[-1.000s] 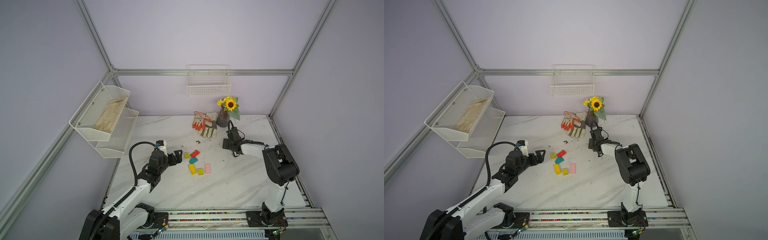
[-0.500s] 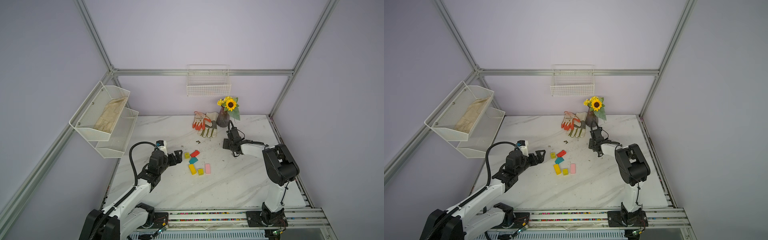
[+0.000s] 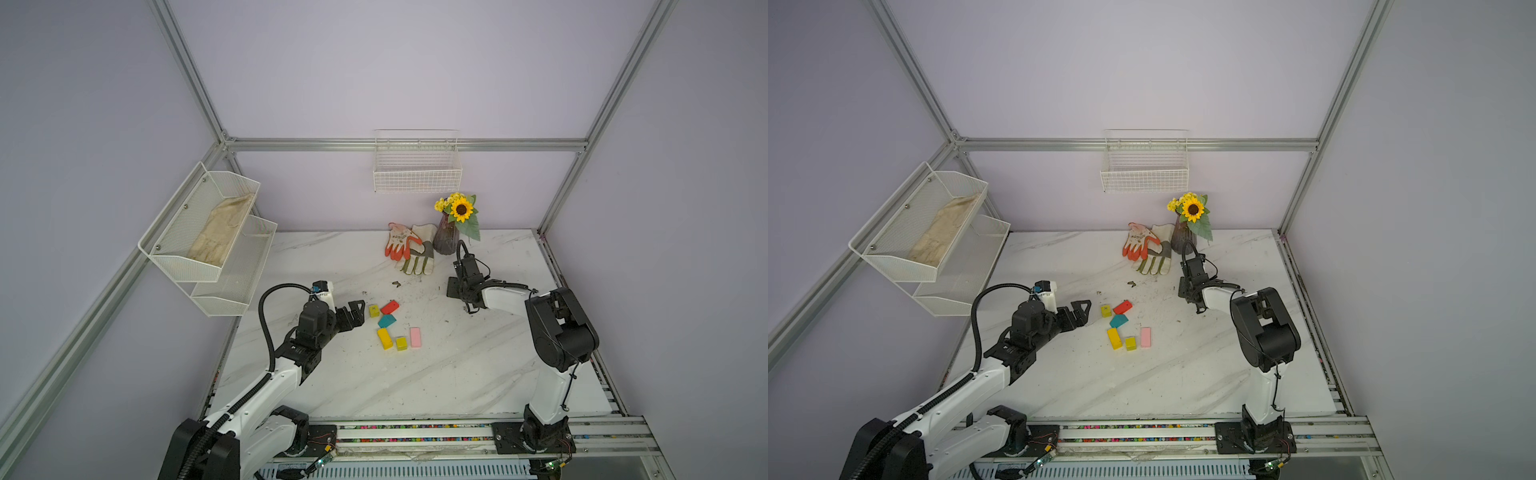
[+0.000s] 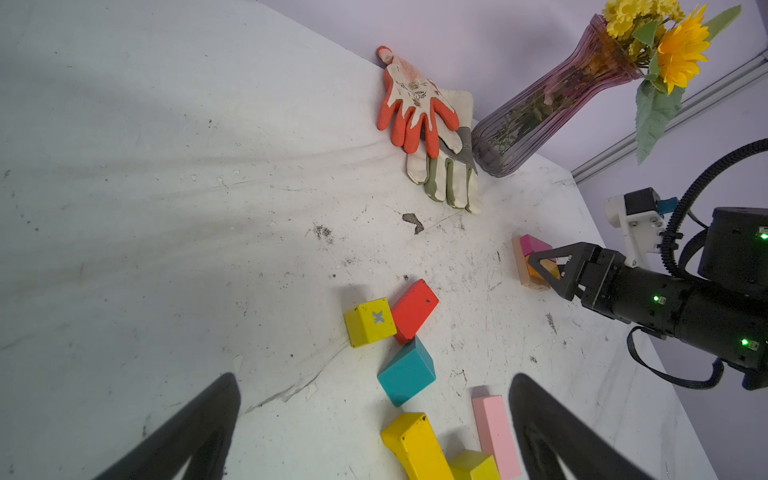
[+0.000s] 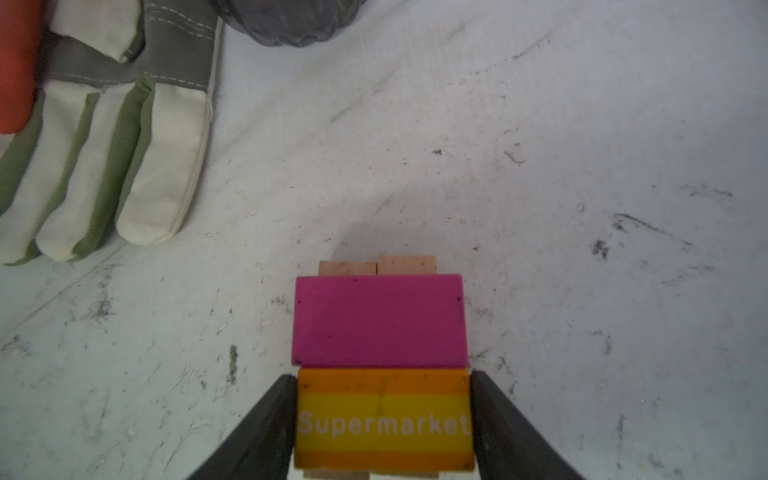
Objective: Build the wood block tower
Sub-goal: 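Lower the Supermarket block onto the magenta block and open the right gripper, then raise the right gripper off the stack while the left arm reaches toward the pink block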
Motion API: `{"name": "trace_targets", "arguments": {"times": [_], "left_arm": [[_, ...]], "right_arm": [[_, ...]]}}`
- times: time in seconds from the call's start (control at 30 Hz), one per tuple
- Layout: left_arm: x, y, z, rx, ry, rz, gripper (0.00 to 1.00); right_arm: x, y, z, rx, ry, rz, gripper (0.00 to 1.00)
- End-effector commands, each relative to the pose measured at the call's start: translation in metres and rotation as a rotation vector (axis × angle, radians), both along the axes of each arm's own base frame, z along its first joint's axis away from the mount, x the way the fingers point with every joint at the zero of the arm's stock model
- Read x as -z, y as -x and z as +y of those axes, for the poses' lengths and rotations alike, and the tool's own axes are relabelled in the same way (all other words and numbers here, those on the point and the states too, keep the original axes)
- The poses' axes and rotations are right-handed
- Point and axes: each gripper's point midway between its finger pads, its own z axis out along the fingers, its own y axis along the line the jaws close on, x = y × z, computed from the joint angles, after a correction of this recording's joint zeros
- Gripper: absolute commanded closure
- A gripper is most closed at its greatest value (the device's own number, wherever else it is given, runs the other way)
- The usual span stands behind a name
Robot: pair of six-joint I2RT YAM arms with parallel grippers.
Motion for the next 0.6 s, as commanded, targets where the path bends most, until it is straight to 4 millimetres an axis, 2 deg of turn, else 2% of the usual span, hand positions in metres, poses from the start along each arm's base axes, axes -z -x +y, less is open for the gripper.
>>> {"name": "trace_targets", "arguments": {"times": [0.0, 0.3, 0.43, 0.57], "left_arm": [[-0.049, -0.016, -0.009, 0.025, 0.026, -0.116, 0.0], [-0.049, -0.016, -0.01, 0.026, 0.027, -0.116, 0.0], [-0.051, -0.016, -0.01, 0.028, 0.027, -0.121, 0.0], [-0.051, -0.015, -0.009, 0.025, 0.024, -0.123, 0.0]], "right_arm": [[-0.002, -0.006, -0.002, 0.015, -0.006, -0.011, 0.3], [-0.007, -0.004, 0.005, -0.012, -0.048, -0.021, 0.28], [-0.018, -0.002, 0.0, 0.006, -0.042, -0.05, 0.27], [-0.038, 0.005, -0.003, 0.011, -0.06, -0.094, 0.22]]}}
